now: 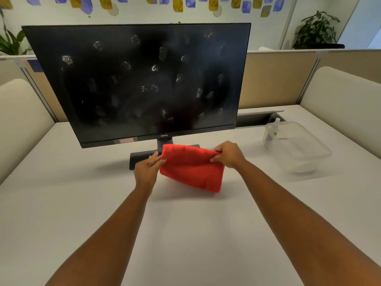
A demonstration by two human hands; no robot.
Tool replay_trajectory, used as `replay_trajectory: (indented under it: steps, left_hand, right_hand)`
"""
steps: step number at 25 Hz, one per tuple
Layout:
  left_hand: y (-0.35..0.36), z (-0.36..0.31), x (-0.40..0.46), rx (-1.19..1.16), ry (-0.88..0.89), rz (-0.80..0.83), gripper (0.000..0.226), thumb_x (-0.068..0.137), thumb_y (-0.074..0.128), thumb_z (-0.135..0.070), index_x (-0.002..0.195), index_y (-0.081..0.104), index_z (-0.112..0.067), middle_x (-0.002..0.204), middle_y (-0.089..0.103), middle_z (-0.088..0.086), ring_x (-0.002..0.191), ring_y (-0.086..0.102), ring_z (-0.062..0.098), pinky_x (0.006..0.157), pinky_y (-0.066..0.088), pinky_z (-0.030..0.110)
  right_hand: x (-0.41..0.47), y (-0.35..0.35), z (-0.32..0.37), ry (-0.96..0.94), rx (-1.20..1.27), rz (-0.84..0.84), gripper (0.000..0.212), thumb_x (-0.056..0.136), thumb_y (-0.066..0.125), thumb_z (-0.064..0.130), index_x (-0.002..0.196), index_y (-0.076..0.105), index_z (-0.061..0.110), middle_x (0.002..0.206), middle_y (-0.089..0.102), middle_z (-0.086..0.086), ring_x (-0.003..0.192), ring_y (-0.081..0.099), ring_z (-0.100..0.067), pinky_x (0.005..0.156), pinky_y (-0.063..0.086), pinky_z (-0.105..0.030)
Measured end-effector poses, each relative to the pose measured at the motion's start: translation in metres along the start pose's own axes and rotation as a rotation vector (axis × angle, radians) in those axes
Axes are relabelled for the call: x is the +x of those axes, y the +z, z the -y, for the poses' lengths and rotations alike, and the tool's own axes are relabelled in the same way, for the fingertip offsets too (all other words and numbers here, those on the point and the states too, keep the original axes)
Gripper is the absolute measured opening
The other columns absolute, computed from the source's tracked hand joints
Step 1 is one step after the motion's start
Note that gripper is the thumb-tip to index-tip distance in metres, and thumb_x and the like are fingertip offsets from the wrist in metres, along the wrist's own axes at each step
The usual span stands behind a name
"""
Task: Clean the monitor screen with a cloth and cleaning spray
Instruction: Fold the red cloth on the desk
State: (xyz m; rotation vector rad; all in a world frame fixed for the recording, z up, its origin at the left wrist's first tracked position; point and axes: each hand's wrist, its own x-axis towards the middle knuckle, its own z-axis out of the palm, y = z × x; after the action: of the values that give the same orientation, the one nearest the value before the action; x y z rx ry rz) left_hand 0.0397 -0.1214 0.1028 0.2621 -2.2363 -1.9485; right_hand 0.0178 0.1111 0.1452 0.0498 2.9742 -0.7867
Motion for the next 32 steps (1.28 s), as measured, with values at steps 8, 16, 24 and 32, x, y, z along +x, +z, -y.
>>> replay_trajectory:
  steps: [8,16,24,32]
  left_hand:
    - [-0.002,-0.043,0.032,-0.08,0.097,-0.04,0.024,0.073,0.072,-0.014,0.095,0.069,-0.007,0.116,0.064,0.009,0.112,0.055,0.021,0.101,0.036,0.04]
    - [0.007,-0.06,0.049,0.135,0.146,-0.036,0.014,0.082,0.063,-0.01,0.075,0.053,-0.017,0.093,0.063,0.009,0.086,0.058,0.018,0.082,0.048,0.03]
    - [-0.015,-0.025,0.018,0.202,0.3,0.366,0.037,0.075,0.068,-0.001,0.1,0.057,-0.026,0.097,0.064,0.001,0.087,0.062,0.011,0.079,0.054,0.023]
    - [-0.028,0.018,0.002,0.982,0.202,0.943,0.03,0.076,0.067,-0.002,0.102,0.069,-0.016,0.105,0.068,-0.001,0.083,0.052,-0.003,0.073,0.035,0.002]
  right_hand:
    - [0.019,-0.038,0.03,-0.032,0.073,-0.15,0.031,0.084,0.065,0.023,0.112,0.067,0.01,0.111,0.068,-0.012,0.1,0.063,-0.029,0.092,0.049,-0.037]
    - [0.03,-0.039,0.045,-0.029,0.096,-0.337,0.024,0.087,0.062,0.023,0.109,0.068,0.015,0.108,0.07,-0.008,0.097,0.064,-0.025,0.086,0.051,-0.033]
    - [-0.005,-0.018,0.001,-0.233,0.259,-0.187,0.013,0.077,0.063,-0.002,0.086,0.071,0.002,0.077,0.064,-0.005,0.071,0.056,-0.014,0.069,0.047,-0.026]
    - [-0.035,0.027,-0.036,-0.208,0.02,0.531,0.025,0.069,0.075,0.007,0.094,0.073,0.009,0.091,0.072,-0.004,0.077,0.062,-0.009,0.076,0.049,-0.021]
